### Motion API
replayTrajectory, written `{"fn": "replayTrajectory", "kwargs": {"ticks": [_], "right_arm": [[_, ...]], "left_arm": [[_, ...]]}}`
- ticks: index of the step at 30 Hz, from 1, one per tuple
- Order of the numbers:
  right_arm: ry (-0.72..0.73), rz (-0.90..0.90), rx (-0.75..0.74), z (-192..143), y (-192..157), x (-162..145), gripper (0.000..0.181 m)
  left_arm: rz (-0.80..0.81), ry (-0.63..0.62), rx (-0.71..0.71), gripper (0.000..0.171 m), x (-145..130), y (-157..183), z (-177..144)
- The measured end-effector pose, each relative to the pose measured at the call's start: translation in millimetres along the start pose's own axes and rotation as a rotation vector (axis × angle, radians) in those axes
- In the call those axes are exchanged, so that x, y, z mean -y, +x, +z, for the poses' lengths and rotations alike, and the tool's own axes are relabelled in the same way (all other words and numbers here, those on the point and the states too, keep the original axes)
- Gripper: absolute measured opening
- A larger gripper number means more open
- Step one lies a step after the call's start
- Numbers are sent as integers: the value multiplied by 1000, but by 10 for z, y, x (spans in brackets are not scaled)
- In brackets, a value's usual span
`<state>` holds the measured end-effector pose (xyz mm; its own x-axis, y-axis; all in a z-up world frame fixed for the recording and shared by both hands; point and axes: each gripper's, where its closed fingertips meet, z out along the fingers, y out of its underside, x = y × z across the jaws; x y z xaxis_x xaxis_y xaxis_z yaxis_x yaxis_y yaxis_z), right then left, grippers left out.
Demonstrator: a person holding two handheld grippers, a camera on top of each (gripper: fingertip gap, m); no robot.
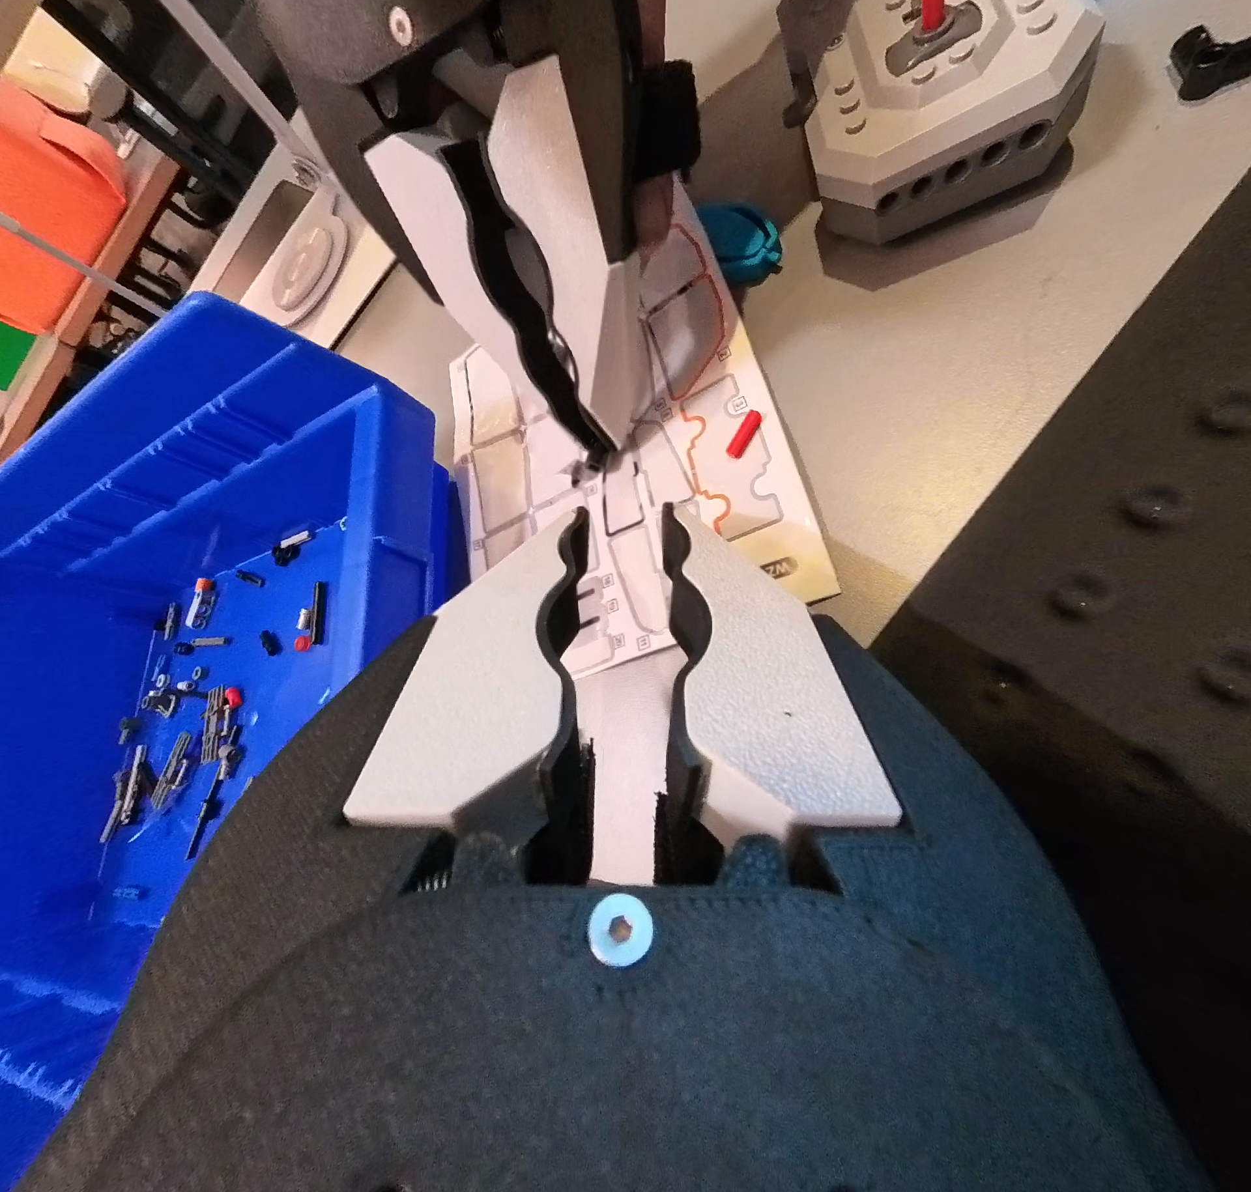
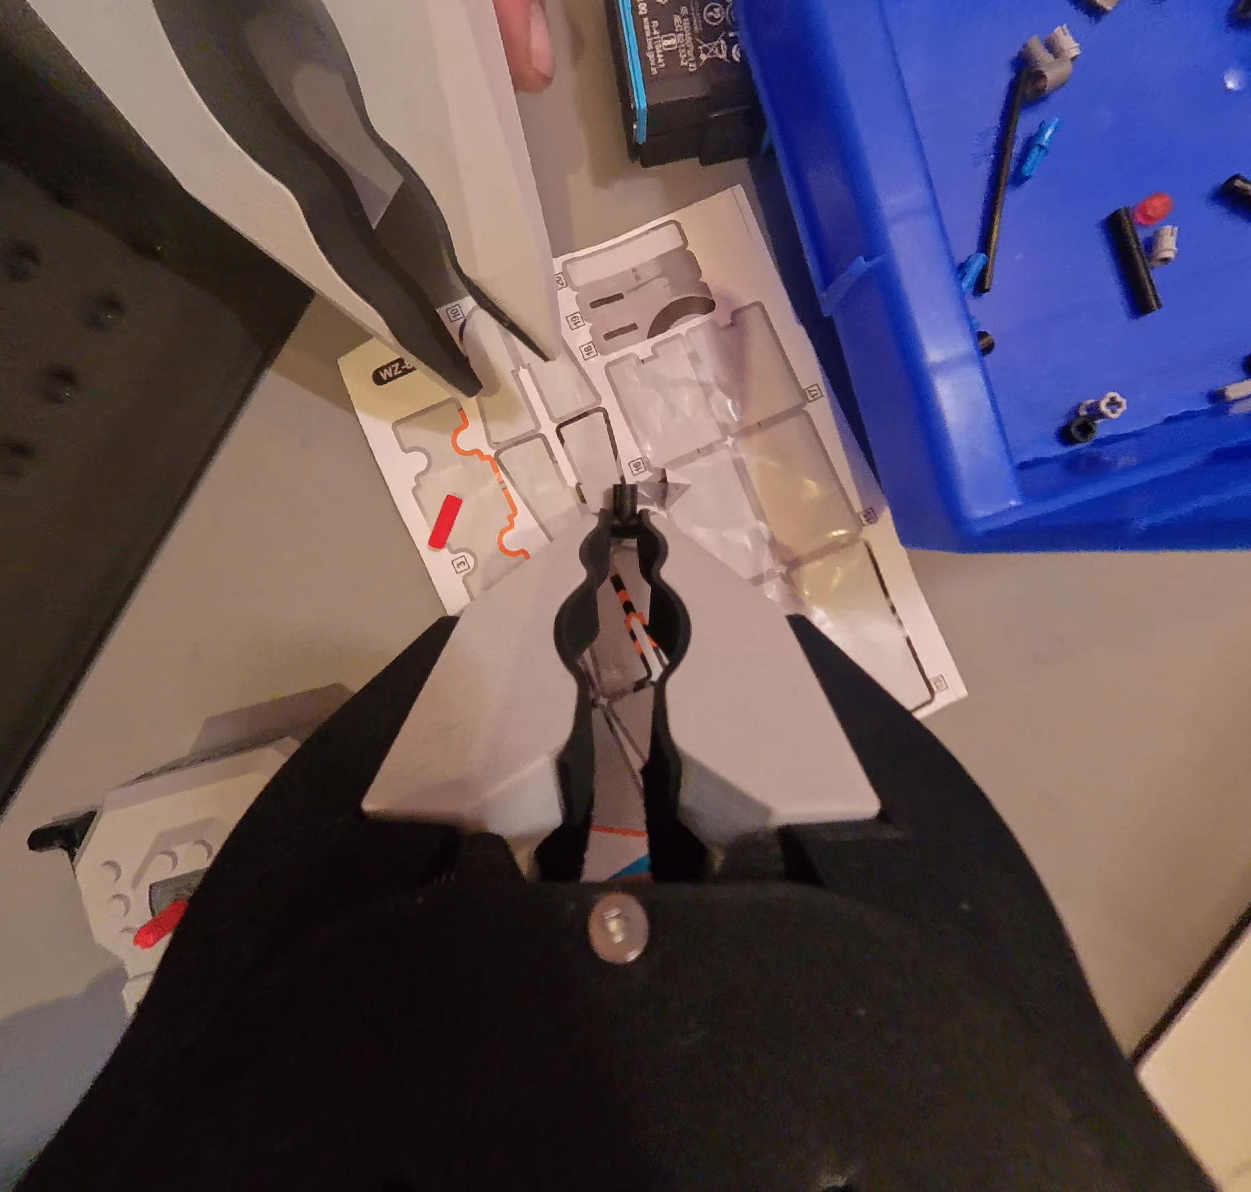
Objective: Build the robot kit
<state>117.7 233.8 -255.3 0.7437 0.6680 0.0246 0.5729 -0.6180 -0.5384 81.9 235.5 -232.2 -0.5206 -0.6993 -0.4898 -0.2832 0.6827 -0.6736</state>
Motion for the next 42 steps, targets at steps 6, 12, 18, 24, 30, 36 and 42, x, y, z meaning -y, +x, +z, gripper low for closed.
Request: {"fn": "replayTrajectory", "kwargs": {"ticks": [6, 12, 18, 24, 30, 36, 42], "right_arm": [[165, 87, 84, -221, -128, 213, 5], [295, 157, 216, -426, -299, 444, 5], [317, 191, 303, -500, -374, 486, 5], [305, 199, 337, -518, -392, 477, 5], [297, 217, 370, -507, -415, 510, 5], [332, 265, 376, -565, -390, 524, 5], [457, 322, 362, -704, -336, 644, 5]], "left_arm": [[0, 80, 108, 19, 104, -202, -41], [86, 190, 187, 20, 303, -316, -117], [201, 254, 205, 18, 407, -279, -179], [250, 286, 155, 22, 437, -229, -231], [326, 289, 156, 19, 484, -156, -194], [314, 309, 189, 8, 514, -160, -191], [252, 373, 261, 6, 598, -287, -282]]}}
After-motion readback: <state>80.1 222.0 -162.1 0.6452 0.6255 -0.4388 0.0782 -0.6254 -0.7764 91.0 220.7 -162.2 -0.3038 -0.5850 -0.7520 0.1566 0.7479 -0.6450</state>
